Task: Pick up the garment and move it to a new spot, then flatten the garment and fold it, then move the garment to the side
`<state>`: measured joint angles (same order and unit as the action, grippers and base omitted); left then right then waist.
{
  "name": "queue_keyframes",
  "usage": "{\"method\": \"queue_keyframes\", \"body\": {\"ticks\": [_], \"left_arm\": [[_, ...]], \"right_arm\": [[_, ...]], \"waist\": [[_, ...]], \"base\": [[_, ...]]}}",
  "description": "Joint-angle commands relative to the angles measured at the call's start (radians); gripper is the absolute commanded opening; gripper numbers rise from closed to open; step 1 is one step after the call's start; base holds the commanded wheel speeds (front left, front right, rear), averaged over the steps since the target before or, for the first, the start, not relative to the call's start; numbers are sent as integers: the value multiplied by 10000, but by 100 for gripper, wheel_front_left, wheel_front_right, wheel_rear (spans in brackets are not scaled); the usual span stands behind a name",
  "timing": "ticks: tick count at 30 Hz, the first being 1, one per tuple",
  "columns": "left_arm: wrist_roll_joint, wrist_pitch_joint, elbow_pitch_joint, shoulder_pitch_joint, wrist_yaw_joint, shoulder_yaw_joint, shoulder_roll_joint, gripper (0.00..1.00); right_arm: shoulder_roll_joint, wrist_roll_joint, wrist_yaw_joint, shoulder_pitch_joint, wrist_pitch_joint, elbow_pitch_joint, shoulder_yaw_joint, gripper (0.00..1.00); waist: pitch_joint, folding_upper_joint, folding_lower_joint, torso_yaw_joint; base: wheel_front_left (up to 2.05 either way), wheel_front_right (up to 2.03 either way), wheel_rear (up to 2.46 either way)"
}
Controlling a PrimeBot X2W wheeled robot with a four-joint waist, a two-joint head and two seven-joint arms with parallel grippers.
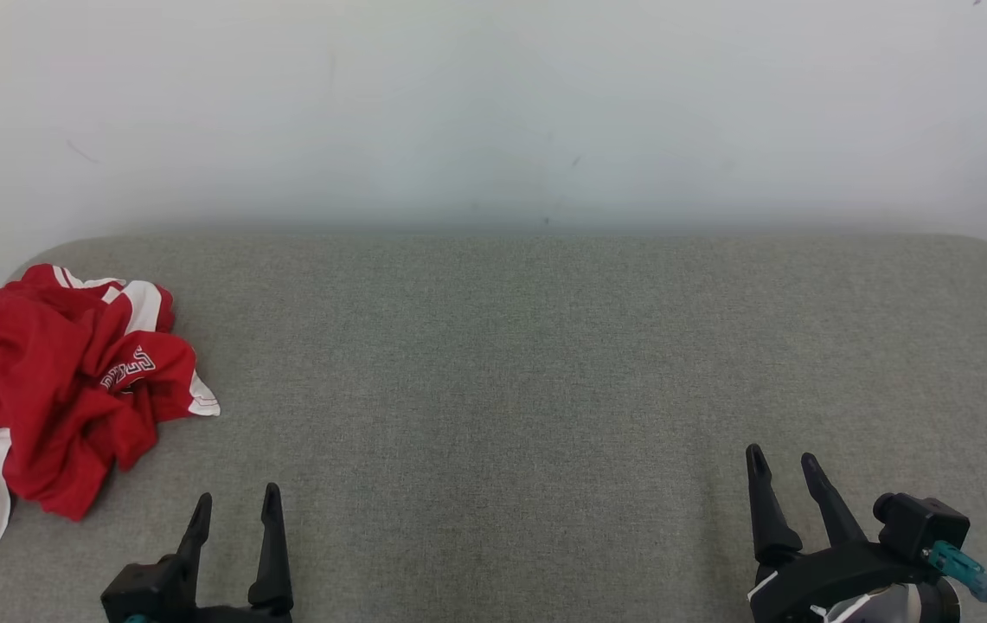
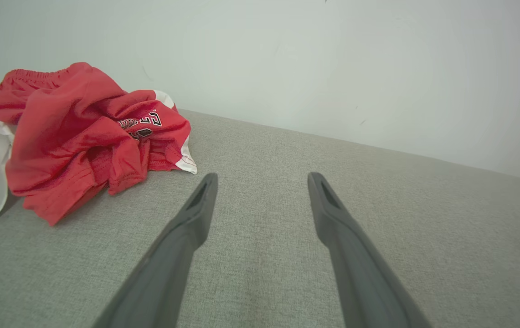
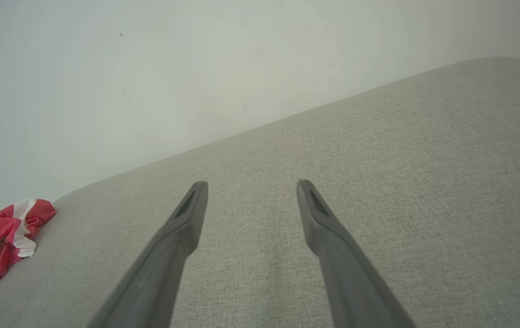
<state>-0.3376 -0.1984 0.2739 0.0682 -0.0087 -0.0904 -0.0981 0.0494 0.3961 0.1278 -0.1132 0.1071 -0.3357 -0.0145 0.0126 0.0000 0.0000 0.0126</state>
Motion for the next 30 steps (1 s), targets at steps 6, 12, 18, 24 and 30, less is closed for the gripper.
{"method": "queue_keyframes", "body": {"ticks": [6,12,18,24,30], "left_arm": [[923,-325,135,189,91,-56,24,100],[1343,-451,260,231,94,-105,44,100],[1271,-580,384,267,-7,30,159,100],[1124,-675,644,334,-117,117,254,100],[861,-677,841,394,-138,132,286,100]], "right_arm": [[13,-889,41,18,227,-52,-35,100],[14,-1432,42,-13,299,-114,-32,100],[13,-1770,44,-4,358,-175,5,100],[14,-2081,46,-14,383,-225,6,100],[14,-2039,46,0,340,-216,-13,100]], "waist": [[18,0,0,23],[32,0,0,43],[43,0,0,47],[56,0,0,53],[47,0,0,72]], "base": [[0,0,0],[0,0,0],[0,0,0],[0,0,0],[0,0,0]]}}
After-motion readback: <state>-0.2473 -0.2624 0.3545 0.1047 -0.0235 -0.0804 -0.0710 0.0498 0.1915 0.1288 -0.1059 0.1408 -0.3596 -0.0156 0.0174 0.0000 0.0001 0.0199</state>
